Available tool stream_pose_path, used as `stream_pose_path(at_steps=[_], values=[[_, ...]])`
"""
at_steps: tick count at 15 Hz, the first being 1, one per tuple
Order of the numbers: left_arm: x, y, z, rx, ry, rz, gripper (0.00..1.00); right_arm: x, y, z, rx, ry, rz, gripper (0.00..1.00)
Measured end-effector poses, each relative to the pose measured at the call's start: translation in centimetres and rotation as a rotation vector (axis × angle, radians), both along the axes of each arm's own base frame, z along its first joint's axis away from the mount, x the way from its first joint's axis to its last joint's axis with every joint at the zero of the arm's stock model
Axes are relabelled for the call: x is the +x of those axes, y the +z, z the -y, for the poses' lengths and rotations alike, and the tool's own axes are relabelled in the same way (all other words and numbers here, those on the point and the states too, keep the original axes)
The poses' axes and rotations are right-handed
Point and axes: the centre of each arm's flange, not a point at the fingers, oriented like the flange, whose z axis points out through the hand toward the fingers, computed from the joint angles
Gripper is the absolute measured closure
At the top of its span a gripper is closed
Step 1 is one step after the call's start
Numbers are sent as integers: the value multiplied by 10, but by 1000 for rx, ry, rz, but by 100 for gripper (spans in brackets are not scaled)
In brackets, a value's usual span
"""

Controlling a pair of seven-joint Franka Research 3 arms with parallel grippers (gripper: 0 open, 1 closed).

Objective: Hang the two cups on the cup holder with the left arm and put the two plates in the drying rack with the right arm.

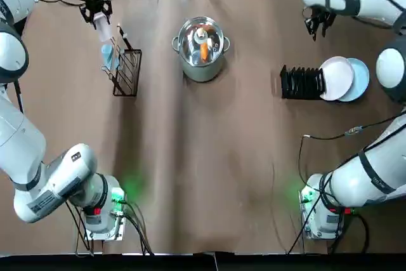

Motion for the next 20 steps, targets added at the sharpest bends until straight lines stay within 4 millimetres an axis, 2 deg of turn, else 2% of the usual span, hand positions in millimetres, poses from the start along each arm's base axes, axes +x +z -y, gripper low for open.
stream_pose_path(at_steps=[3,7,8,10,11,12,13,14,17,18,20], values=[[-2,-5,8,3,3,-9,31,1,39,14,135,-58,62,56],[-5,-11,13,5,-3,-20,31,-7,104,5,182,-71,79,54],[-5,-12,12,8,-5,-19,31,-9,124,2,190,-75,68,48],[-4,-15,12,14,-11,-20,31,-12,165,-1,205,-80,63,45],[-4,-17,12,13,-11,-21,31,-14,180,-4,211,-78,66,38],[-4,-18,12,12,-12,-21,31,-14,191,-8,216,-72,74,35],[-3,-18,12,9,-13,-15,31,-14,200,-13,220,-62,86,34],[-3,-18,12,8,-13,-10,31,-14,208,-20,224,-49,99,28],[-2,-17,13,6,-15,-6,31,-17,219,-46,231,-5,113,3],[-2,-18,14,8,-18,-5,31,-17,220,-50,234,3,113,0],[-1,-19,18,15,-26,3,31,-18,222,-52,248,1,115,0]])
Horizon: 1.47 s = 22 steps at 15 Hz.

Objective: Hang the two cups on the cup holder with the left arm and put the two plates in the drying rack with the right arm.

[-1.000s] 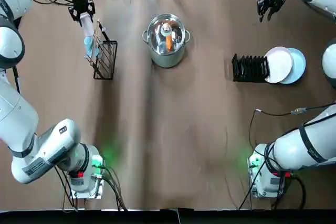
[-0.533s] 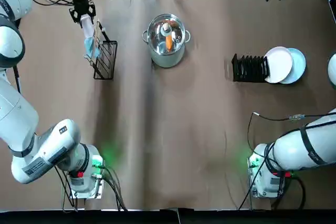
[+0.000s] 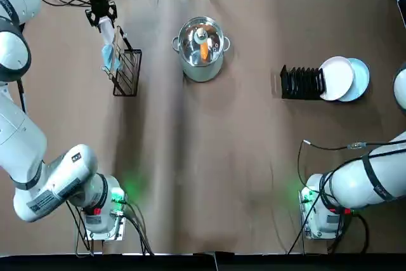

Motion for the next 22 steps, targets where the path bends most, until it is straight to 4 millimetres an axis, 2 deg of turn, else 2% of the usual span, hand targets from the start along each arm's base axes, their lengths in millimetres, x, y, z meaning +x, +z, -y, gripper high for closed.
stream_pose_path(at_steps=[4,5,7,9,13,14,17,18,22], values=[[2,-12,1,38,12,12,31,-15,16,11,17,-12,0,0],[3,-17,6,36,9,7,31,-27,28,16,23,-17,17,0],[2,-18,9,35,6,5,31,-40,37,25,27,-29,27,0],[2,-18,10,35,6,6,31,-52,40,33,31,-37,29,0],[3,-18,10,35,6,6,29,-68,34,45,40,-55,60,0],[3,-18,9,35,5,7,27,-73,30,49,43,-61,71,0],[5,-14,8,36,7,14,3,-84,26,53,48,-69,76,0],[5,-12,8,36,8,18,0,-85,28,55,49,-71,76,0],[8,-8,7,35,11,27,0,-92,38,66,53,-92,84,0]])
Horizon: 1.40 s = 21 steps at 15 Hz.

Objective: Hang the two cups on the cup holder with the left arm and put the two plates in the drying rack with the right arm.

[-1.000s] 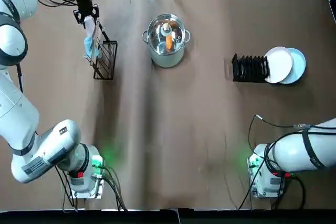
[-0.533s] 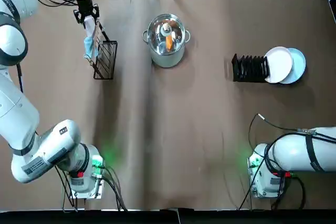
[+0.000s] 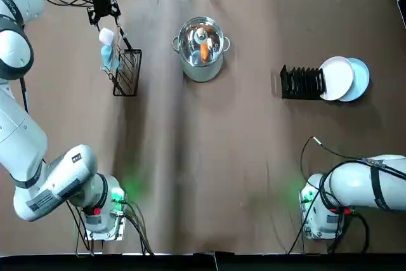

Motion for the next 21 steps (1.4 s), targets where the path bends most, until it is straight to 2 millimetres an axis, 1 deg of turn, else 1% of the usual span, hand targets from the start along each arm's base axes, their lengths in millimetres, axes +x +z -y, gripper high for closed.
stream_pose_path(at_steps=[3,7,8,10,12,14,16,19,21], values=[[2,4,-1,0,3,10,0,1,3,10,4,-19,19,0],[8,18,-6,1,13,36,0,3,5,10,5,-21,35,0],[8,21,-8,3,16,41,0,3,5,13,5,-28,36,0],[10,30,-12,6,-15,35,0,3,5,27,5,-57,38,0],[12,44,-15,6,-126,4,1,3,5,38,7,-80,38,0],[12,59,-17,6,-246,-33,0,3,5,42,8,-88,38,0],[10,74,-15,3,-356,-73,0,2,5,45,9,-94,38,0],[3,99,-3,9,-496,-110,0,-1,11,52,12,-107,50,0],[-4,115,13,17,-543,-115,0,-5,14,60,14,-122,51,0]])
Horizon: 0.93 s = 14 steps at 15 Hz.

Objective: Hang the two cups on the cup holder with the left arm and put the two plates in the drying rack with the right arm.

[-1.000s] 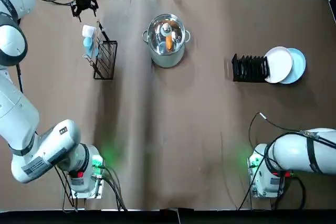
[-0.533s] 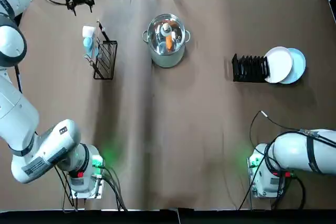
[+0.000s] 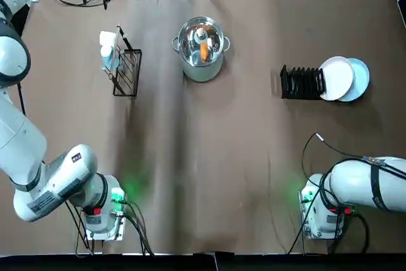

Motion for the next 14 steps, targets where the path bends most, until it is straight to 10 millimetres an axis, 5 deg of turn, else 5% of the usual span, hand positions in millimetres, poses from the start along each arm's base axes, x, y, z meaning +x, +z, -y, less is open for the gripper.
stream_pose_path(at_steps=[6,10,14], values=[[-9,53,35,-9,-25,51,0,2,0,-10,0,23,13,0],[-14,71,26,-69,66,48,0,4,0,-23,-9,71,29,0],[-44,138,9,-189,129,99,0,4,-11,-26,-10,97,9,0]])
